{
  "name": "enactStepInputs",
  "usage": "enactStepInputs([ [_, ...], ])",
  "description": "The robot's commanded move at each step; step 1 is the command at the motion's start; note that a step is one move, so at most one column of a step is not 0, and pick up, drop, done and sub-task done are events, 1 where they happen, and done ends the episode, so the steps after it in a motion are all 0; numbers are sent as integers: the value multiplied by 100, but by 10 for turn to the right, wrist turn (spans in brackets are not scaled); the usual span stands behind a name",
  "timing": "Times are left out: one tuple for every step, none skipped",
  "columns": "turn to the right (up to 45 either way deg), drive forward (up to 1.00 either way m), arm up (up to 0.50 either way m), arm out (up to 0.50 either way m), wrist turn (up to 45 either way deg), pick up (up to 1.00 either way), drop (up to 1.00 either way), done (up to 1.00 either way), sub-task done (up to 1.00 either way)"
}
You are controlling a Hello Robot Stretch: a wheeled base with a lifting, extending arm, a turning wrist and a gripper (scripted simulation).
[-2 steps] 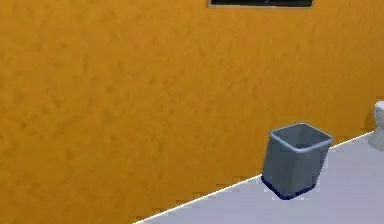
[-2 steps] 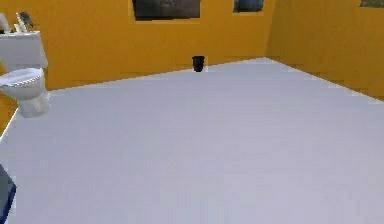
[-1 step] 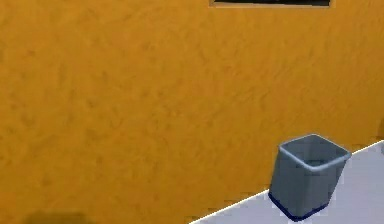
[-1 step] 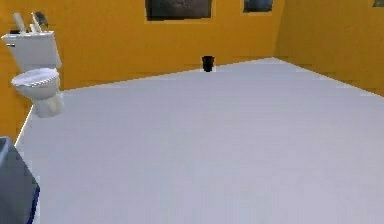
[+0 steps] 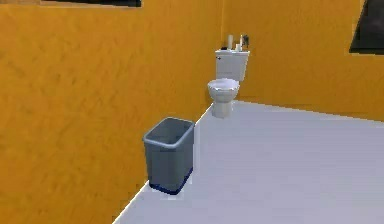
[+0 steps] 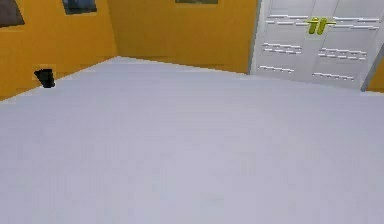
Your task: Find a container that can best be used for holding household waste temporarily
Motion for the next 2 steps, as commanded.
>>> enactStepInputs([
  [0,55,0,0,0,0,0,0,0],
  [-90,0,0,0,0,0,0,0,0],
])
